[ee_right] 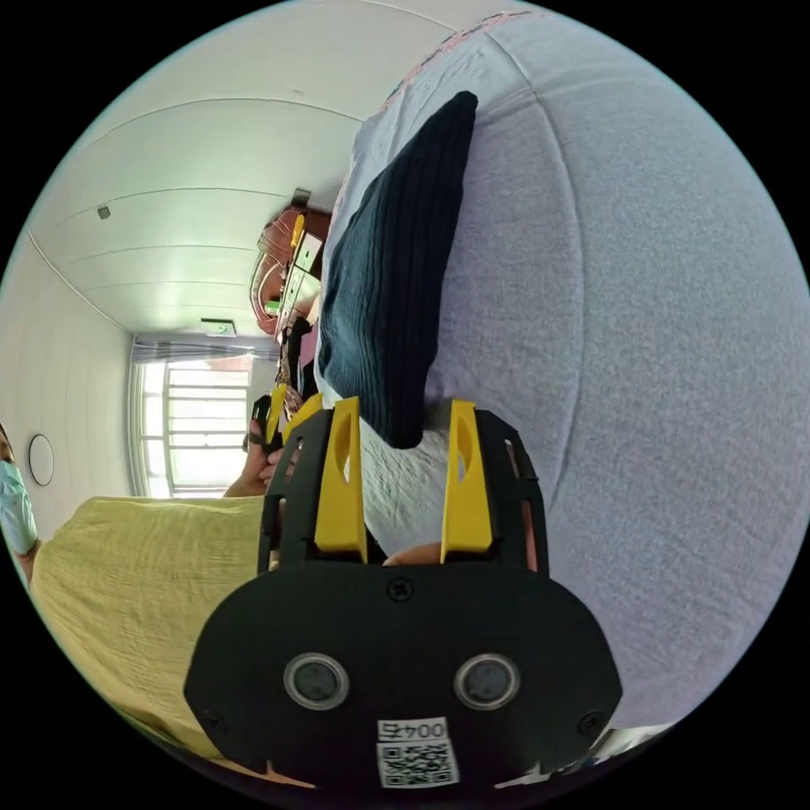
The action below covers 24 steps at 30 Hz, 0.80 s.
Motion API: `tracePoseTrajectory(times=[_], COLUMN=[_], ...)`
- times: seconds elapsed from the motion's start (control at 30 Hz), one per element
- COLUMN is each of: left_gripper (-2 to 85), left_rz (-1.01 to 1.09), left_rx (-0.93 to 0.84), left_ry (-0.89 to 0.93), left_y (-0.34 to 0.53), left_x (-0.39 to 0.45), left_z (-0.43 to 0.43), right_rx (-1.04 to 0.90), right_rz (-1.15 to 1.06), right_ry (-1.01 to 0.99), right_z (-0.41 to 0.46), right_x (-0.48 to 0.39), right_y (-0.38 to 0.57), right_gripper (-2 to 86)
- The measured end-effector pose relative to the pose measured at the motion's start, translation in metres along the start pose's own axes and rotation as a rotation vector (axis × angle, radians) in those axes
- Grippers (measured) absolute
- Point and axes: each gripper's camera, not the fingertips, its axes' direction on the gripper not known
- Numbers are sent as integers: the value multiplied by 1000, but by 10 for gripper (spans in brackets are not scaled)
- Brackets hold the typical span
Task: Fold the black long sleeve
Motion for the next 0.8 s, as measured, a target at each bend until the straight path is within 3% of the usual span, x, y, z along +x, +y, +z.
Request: tracePoseTrajectory(times=[0.23,0.43,0.8], left_gripper=[175,228,276], left_rz=[-65,-96,-91], left_rx=[-35,-39,81], left_ry=[-15,32,233], left_y=[-4,-10,-24], left_x=[-8,-11,-16], left_z=[4,7,13], right_rx=[-69,-8,-27], right_rz=[23,115,129], right_ry=[-90,-209,-188], right_z=[-7,-49,-87], right_x=[5,-23,-35], right_y=[-19,-40,-79], right_gripper=[66,53,54])
